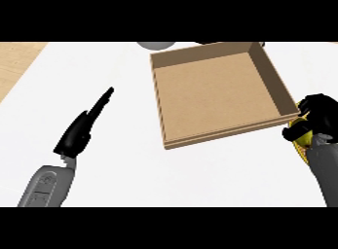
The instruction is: Pick the pear from the plate and place it in the cardboard box
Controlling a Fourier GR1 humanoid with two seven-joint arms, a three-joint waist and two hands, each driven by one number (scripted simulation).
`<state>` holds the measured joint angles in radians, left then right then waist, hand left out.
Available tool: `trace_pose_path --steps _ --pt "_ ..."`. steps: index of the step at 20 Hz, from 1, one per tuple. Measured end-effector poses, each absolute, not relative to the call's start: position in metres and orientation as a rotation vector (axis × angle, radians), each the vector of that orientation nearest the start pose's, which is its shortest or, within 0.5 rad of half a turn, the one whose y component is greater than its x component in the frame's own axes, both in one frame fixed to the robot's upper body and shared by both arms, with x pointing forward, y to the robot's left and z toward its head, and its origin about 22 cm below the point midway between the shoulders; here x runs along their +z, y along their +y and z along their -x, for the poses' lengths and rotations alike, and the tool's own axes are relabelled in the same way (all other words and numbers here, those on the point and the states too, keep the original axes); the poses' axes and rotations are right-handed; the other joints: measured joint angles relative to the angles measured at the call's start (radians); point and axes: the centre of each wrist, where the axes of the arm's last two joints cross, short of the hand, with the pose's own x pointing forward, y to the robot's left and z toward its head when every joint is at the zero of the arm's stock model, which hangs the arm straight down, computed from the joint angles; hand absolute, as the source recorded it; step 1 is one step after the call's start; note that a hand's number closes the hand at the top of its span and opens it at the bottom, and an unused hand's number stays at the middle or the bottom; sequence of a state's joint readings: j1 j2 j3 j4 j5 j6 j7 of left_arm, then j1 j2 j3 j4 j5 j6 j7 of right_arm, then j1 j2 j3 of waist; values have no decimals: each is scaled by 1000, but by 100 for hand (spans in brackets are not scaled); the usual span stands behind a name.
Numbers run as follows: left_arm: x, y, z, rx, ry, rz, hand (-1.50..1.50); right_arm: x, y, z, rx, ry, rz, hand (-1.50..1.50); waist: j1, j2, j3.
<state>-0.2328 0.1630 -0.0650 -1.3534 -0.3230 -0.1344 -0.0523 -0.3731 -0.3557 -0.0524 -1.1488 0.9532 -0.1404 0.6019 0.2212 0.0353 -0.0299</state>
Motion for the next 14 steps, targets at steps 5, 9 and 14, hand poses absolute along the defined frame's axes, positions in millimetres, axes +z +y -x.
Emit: trace_pose_path --steps 5,9,14 --pt "13 225 -301 -633 -1551 -160 0 62 -287 -359 506 -677 1470 150 10 -3 12" --pt "12 221 -304 -635 -1543 -152 0 95 -255 -377 495 -572 1630 150 1 -20 9" --pt "9 221 -305 -619 -1522 -163 0 150 -187 -400 415 -676 1723 150 -3 -27 12"
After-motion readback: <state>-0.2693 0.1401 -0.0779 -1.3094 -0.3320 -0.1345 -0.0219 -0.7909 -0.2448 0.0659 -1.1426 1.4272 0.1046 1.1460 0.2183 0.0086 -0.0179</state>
